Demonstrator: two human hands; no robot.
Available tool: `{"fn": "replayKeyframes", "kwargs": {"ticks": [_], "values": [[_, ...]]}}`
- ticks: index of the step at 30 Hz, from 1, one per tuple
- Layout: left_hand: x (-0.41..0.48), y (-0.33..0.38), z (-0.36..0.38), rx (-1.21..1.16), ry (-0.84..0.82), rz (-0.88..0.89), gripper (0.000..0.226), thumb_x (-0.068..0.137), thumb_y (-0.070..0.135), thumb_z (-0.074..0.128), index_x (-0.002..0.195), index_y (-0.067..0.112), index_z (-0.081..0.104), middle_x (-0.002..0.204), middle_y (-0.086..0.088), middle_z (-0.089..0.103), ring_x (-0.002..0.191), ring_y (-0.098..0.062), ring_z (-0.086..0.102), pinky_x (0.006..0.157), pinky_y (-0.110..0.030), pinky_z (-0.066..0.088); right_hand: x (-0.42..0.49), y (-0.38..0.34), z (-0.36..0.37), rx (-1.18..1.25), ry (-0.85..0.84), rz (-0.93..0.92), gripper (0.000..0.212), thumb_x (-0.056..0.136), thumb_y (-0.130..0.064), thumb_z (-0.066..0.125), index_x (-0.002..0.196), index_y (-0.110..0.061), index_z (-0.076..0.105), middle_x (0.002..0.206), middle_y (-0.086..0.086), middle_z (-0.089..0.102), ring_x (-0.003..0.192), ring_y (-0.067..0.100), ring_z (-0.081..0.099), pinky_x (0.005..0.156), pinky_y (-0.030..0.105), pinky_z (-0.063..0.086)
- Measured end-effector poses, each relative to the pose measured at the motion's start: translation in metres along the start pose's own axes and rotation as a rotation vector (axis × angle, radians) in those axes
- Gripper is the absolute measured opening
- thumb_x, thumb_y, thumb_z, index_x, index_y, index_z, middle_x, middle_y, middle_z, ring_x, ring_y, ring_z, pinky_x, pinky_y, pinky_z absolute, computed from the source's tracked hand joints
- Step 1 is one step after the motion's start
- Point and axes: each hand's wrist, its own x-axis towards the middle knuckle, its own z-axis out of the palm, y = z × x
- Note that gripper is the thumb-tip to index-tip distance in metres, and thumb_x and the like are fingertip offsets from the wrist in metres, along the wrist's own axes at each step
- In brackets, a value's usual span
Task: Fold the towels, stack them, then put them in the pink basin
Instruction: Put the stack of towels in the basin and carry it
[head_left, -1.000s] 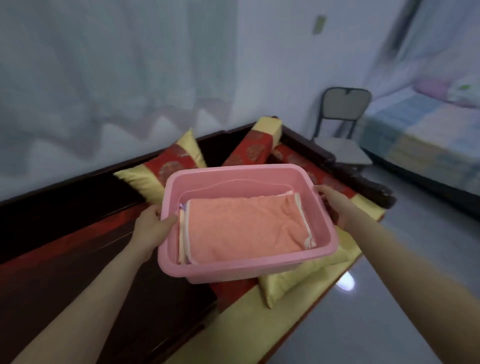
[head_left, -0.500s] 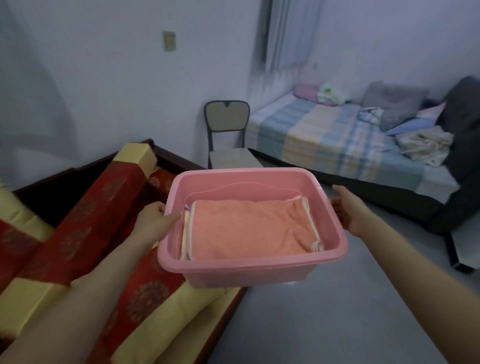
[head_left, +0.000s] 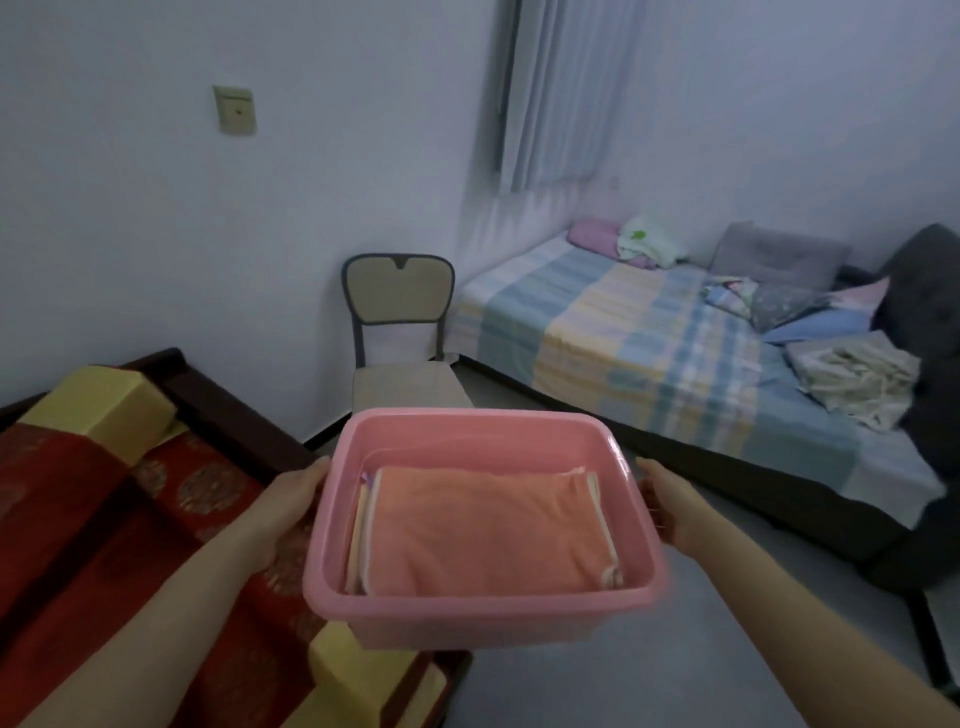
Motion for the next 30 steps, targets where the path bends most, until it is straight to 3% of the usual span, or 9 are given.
{"fn": "replayKeyframes", "kwargs": {"ticks": [4,6,10,13,17,19,22,25,30], "values": [[0.066,0.048,0.050,0.042,-0.026,-0.088,0.047,0.093,0.049,0.044,0.095,0.010,0.070,0.091,-0.016,0.068,0.081,-0.030,0.063,0.069,-0.037,0.056,0.082,-0.055,-0.008,-0.019,-0.023,0.035,0.046,0.095,-0.042,0.045,0.061,-0.012,0.050,0.056,0.006,0.050,0.054,0.021,0.045,0.054,0.029,0.037],[0.105,0.071,0.074,0.051,-0.038,-0.078,0.043,0.093,0.044,0.048,0.095,0.008,0.070,0.090,-0.017,0.068,0.079,-0.030,0.063,0.066,-0.034,0.055,0.131,-0.081,-0.011,-0.020,-0.033,0.039,0.045,0.095,-0.042,0.045,0.062,-0.011,0.051,0.058,0.006,0.048,0.054,0.020,0.043,0.053,0.029,0.035],[0.197,0.108,0.116,0.040,0.023,-0.067,0.030,0.094,0.028,0.052,0.097,0.002,0.066,0.080,-0.015,0.063,0.065,-0.024,0.057,0.054,-0.024,0.050,0.248,-0.145,0.003,-0.097,-0.047,0.031,0.048,0.097,-0.039,0.043,0.060,-0.010,0.050,0.041,0.004,0.046,0.037,0.018,0.043,0.040,0.025,0.034],[0.257,0.117,0.135,0.022,0.079,-0.074,0.038,0.094,0.033,0.051,0.097,-0.002,0.066,0.080,-0.018,0.063,0.067,-0.024,0.056,0.058,-0.027,0.049,0.330,-0.188,0.028,-0.144,-0.051,0.010,0.045,0.097,-0.035,0.044,0.059,-0.011,0.048,0.028,0.000,0.043,0.022,0.013,0.039,0.029,0.012,0.030],[0.321,0.128,0.136,0.010,0.184,-0.117,0.044,0.095,0.039,0.047,0.103,-0.001,0.064,0.089,-0.020,0.066,0.073,-0.027,0.062,0.057,-0.033,0.056,0.415,-0.246,0.088,-0.234,-0.152,-0.028,0.041,0.094,-0.034,0.045,0.056,-0.019,0.042,0.033,0.000,0.039,0.040,0.019,0.035,0.044,0.021,0.026],[0.351,0.129,0.135,-0.050,0.262,-0.176,0.044,0.097,0.036,0.045,0.107,-0.005,0.059,0.089,-0.022,0.063,0.071,-0.027,0.060,0.058,-0.035,0.056,0.454,-0.273,0.127,-0.308,-0.187,-0.073,0.038,0.093,-0.031,0.046,0.057,-0.020,0.041,0.044,0.003,0.039,0.045,0.018,0.033,0.046,0.022,0.025],[0.391,0.137,0.127,-0.147,0.320,-0.240,0.037,0.097,0.028,0.045,0.108,-0.006,0.057,0.083,-0.019,0.055,0.062,-0.024,0.052,0.050,-0.025,0.052,0.514,-0.303,0.191,-0.426,-0.259,-0.123,0.037,0.092,-0.040,0.047,0.063,-0.017,0.047,0.059,0.007,0.044,0.050,0.021,0.038,0.047,0.023,0.028],[0.435,0.148,0.115,-0.253,0.333,-0.327,0.016,0.097,0.027,0.048,0.096,0.013,0.055,0.075,-0.013,0.049,0.059,-0.022,0.046,0.038,-0.017,0.045,0.571,-0.319,0.259,-0.530,-0.318,-0.114,0.038,0.092,-0.046,0.047,0.076,-0.012,0.053,0.069,0.009,0.049,0.056,0.024,0.045,0.049,0.024,0.033],[0.545,0.137,0.084,-0.357,0.355,-0.423,0.031,0.089,0.043,0.057,0.085,0.012,0.058,0.075,-0.014,0.053,0.055,-0.021,0.052,0.054,-0.024,0.050,0.650,-0.331,0.361,-0.674,-0.388,-0.082,0.036,0.093,-0.041,0.047,0.074,-0.011,0.054,0.067,0.008,0.051,0.054,0.021,0.048,0.051,0.025,0.039]]}}
